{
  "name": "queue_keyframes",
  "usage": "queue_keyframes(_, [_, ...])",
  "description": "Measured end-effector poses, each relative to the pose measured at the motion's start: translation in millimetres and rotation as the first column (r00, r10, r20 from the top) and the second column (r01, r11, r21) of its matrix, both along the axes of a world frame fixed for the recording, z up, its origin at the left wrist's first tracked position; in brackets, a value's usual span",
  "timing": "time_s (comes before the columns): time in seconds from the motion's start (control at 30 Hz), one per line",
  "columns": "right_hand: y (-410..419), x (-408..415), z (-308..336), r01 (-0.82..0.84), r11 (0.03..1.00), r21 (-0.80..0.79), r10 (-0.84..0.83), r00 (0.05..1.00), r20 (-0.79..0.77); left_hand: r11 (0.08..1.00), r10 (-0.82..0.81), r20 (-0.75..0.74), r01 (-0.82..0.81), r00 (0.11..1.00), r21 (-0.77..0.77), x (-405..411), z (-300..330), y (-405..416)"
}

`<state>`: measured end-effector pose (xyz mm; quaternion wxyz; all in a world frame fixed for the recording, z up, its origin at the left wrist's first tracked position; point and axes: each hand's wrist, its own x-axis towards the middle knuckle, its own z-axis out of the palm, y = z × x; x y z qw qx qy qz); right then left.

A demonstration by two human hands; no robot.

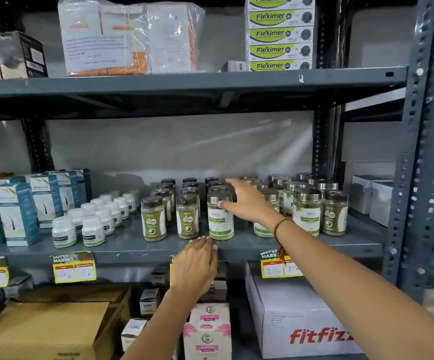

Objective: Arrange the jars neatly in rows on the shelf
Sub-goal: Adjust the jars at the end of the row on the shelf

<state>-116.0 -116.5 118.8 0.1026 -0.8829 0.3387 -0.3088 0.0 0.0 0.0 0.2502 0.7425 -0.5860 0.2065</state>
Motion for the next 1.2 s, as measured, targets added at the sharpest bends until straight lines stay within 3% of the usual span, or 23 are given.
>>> queue_keyframes(0.2, [-19.3, 15.9, -9.8, 0.080, 0.997, 0.010, -0.079, 0.994, -0.081, 0.999, 0.037, -0.014, -0.037, 0.999, -0.017, -1.4, -9.7, -19.2])
queue_keyframes(0.47, [-23.0, 24.8, -9.4, 0.089, 0.996, 0.001, -0.089, 0.996, -0.030, 0.995, 0.063, 0.001, -0.063, 0.998, -0.075, -4.0, -13.1, -23.2])
queue_keyframes(0.7, [-6.6, 10.5, -1.9, 0.109, 0.989, -0.099, -0.103, 0.993, 0.057, 0.997, 0.060, 0.007, -0.059, 0.998, -0.040, -6.1, -11.5, -18.3])
queue_keyframes(1.03, [22.1, -83.2, 27.5, -0.013, 0.987, 0.159, -0.001, 0.996, 0.090, 0.998, 0.042, -0.010, -0.042, 0.999, -0.047, -9.0, -10.4, -15.0])
queue_keyframes(1.2, [5.5, -157.5, 39.6, 0.101, 0.968, 0.230, -0.121, 0.990, 0.073, 0.998, 0.052, -0.010, -0.052, 0.999, -0.047, -9.3, -12.3, -16.5])
